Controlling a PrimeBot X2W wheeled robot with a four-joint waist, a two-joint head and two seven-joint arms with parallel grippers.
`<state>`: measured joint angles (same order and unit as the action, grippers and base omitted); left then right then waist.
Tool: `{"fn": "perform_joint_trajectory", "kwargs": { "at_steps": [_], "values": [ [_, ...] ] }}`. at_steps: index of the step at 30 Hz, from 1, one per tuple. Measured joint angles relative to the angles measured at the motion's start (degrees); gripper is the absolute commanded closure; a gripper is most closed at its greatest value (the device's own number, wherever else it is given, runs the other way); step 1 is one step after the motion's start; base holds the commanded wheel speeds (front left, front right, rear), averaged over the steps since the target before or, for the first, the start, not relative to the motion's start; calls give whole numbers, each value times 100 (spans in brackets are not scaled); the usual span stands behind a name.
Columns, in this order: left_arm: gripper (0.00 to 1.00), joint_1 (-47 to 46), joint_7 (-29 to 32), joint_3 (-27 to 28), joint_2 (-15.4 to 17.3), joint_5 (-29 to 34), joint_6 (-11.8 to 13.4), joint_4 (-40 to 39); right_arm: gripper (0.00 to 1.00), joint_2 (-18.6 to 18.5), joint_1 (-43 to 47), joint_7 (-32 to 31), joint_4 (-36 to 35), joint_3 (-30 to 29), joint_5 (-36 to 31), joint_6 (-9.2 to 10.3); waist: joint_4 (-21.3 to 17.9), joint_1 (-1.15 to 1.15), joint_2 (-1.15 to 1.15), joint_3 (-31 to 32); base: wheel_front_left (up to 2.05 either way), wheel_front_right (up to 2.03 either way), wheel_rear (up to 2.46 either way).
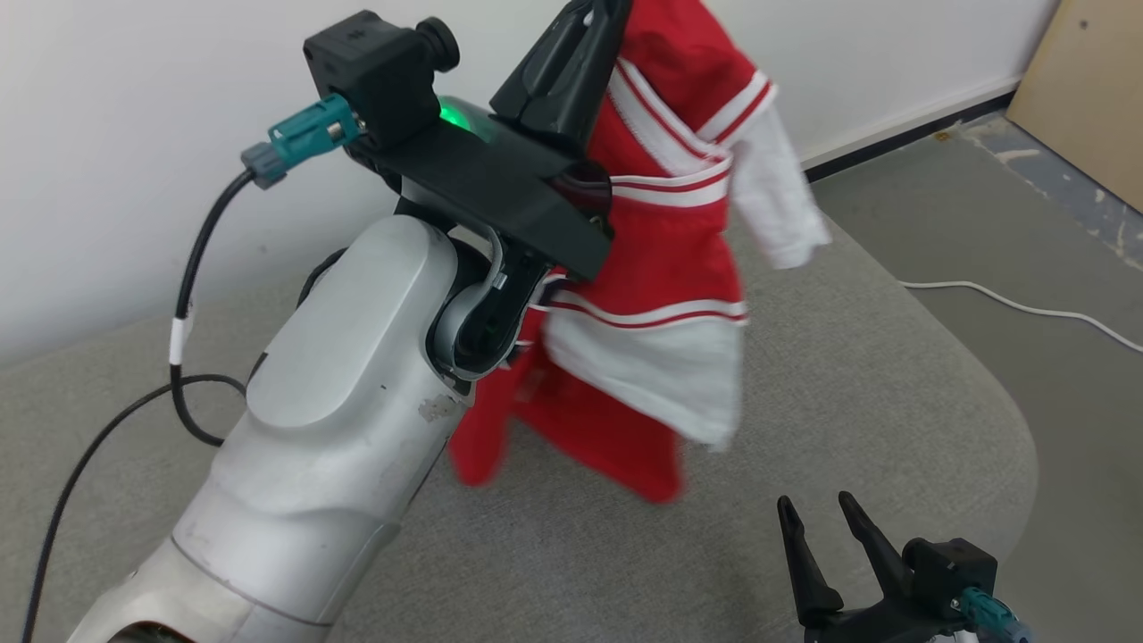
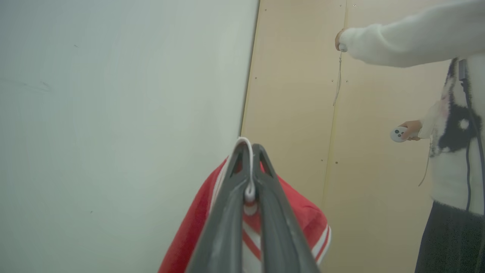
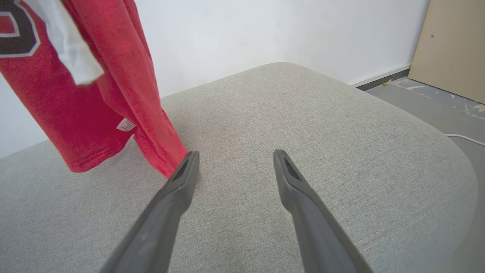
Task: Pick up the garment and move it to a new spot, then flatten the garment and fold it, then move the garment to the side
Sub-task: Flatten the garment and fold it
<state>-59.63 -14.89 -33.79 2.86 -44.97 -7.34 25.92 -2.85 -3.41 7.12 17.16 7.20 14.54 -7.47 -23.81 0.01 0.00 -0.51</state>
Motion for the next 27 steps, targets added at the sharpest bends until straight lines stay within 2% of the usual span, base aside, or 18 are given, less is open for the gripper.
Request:
{"fn": "perform_joint_trajectory", "kwargs": {
  "at_steps": [3,8,13,17,22,26,27],
  "values": [
    [100,-14,-9,59,-3,-212,-15,-194,0,0,-2,14,7,40,23,0,78,0,0,-16,0,0,0],
    [100,576,-21,443,8,-15,36,85,0,-1,-6,47,24,90,57,0,297,0,0,-49,0,0,0],
    [100,1512,-21,1046,387,286,287,614,0,1,-2,37,8,131,57,0,579,0,0,-76,0,0,0],
    [100,2246,-22,1521,641,368,382,945,0,1,3,-11,-16,146,38,0,799,0,0,-103,0,0,0],
    [100,2848,-22,2198,801,388,433,1050,0,0,25,-66,-102,103,-18,0,1043,-1,0,-143,0,0,0],
    [100,3131,-22,2531,878,497,466,1185,0,1,46,-134,-168,94,-62,0,1205,-1,0,-174,0,0,0],
    [81,3149,-22,2563,883,543,478,1250,0,0,47,-155,-182,96,-62,0,1240,-1,0,-182,0,0,0]
  ]
}}
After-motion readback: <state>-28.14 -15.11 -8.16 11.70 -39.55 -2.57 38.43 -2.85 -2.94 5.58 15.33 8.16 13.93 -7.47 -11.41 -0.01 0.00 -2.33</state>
